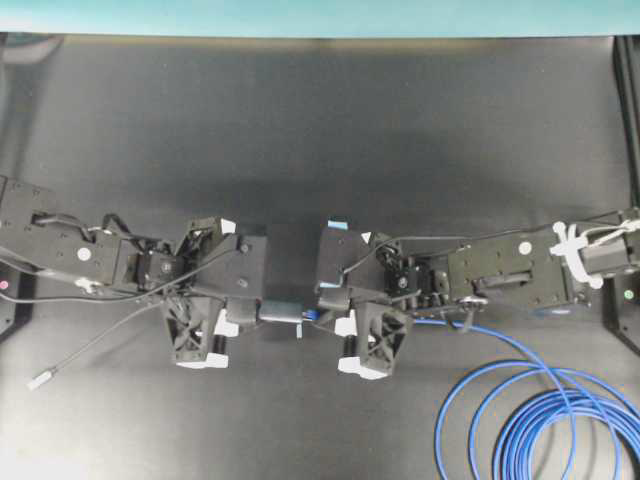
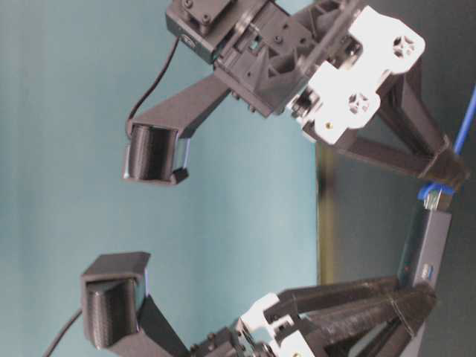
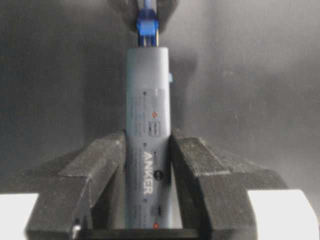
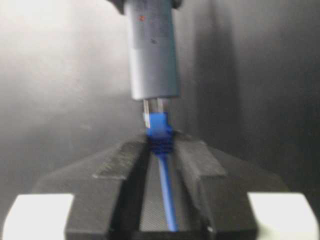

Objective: Insert the LAN cable into the hub.
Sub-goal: 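Push the blue plug with the right gripper into the hub's port, then open the right gripper and pull it back from the plug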

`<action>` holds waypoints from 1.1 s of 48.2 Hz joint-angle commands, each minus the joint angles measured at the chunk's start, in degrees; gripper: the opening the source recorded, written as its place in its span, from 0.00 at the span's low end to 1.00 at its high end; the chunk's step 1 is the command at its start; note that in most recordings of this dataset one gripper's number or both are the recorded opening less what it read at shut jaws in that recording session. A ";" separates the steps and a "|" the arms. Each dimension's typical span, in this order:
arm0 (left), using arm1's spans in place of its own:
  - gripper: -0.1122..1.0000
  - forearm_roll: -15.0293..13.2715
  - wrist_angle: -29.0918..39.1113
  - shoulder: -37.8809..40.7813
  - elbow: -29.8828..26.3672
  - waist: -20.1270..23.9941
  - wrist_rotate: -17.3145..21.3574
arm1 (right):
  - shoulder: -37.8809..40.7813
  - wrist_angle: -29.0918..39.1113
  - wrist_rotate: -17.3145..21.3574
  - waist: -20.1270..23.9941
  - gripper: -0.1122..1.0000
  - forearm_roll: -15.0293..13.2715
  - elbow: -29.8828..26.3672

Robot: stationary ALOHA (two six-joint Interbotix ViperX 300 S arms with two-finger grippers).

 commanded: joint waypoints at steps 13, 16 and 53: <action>0.35 0.26 -2.37 -0.44 -2.02 0.44 0.09 | -0.70 -2.37 0.18 -0.88 0.22 -0.09 -3.25; 0.35 0.26 -2.20 -0.44 -1.58 0.44 0.09 | -0.97 -2.20 0.26 -0.79 0.22 -0.18 -2.72; 0.35 0.26 -0.62 -1.23 0.18 0.44 0.09 | -4.75 -1.05 0.53 -0.09 0.87 -0.09 4.22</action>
